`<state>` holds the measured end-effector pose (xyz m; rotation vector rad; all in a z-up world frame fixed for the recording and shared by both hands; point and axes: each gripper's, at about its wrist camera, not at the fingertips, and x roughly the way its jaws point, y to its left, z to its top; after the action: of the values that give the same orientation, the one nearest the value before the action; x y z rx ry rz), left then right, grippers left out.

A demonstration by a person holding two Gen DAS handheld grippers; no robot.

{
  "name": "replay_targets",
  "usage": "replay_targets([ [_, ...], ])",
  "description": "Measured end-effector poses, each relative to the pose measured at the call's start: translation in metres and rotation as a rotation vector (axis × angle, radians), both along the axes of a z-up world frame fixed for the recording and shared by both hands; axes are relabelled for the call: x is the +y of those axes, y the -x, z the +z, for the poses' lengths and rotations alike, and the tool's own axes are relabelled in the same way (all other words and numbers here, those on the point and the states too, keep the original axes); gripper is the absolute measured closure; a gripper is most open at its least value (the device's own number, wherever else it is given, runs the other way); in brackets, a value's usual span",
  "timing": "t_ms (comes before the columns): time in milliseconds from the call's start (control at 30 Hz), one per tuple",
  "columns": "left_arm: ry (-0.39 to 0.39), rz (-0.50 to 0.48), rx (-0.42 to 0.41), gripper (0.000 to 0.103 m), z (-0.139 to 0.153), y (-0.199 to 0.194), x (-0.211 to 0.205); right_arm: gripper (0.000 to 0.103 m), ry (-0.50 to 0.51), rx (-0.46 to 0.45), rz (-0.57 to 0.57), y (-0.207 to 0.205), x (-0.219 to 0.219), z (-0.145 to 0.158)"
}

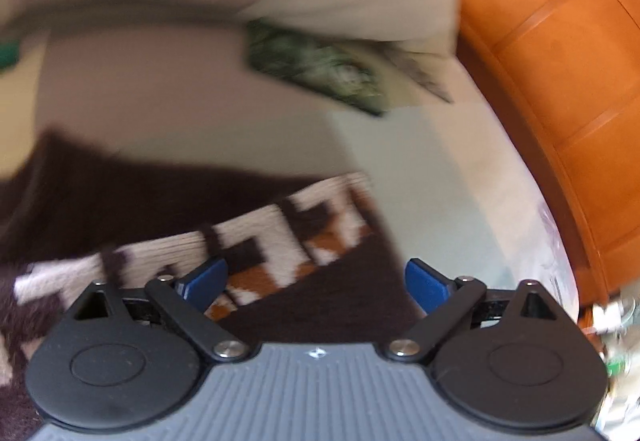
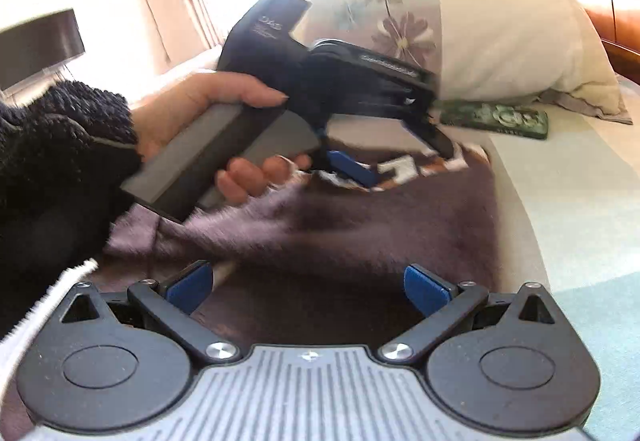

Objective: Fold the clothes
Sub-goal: 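Press the folded striped sleeve flat with the left gripper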

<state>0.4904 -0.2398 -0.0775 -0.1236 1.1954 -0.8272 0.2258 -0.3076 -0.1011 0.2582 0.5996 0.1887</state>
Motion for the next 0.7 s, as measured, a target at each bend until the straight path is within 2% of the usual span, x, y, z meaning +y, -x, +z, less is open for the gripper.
replay_targets([
  [100,0.043,0.034,0.003,0.009,0.016,0.002,0.012,0.000,-0.006,0.003,0.000,0.000,-0.003,0.001],
  [200,0.117,-0.005,-0.010,0.008,0.036,0.019,0.028,0.000,-0.010,-0.006,0.000,0.002,-0.004,0.002],
  [267,0.145,-0.023,0.008,0.007,0.035,0.029,0.038,0.000,-0.005,0.000,-0.002,0.001,-0.003,0.000],
  [333,0.122,-0.006,0.029,0.007,0.025,0.034,0.047,0.000,0.000,0.007,-0.003,0.000,-0.002,-0.002],
  [433,0.109,0.077,0.050,0.008,0.010,0.032,0.074,0.000,-0.002,0.005,-0.003,0.000,-0.002,-0.001],
  [500,0.174,0.140,0.064,0.008,0.006,0.028,0.104,0.000,-0.006,0.006,-0.004,0.000,-0.003,-0.001],
  [533,0.180,0.189,0.061,0.008,0.005,0.029,0.120,0.000,-0.007,0.007,-0.004,0.000,-0.003,-0.001],
  [700,0.143,0.359,0.043,0.008,-0.001,0.025,0.181,0.000,-0.014,0.000,-0.005,0.001,-0.004,-0.001],
])
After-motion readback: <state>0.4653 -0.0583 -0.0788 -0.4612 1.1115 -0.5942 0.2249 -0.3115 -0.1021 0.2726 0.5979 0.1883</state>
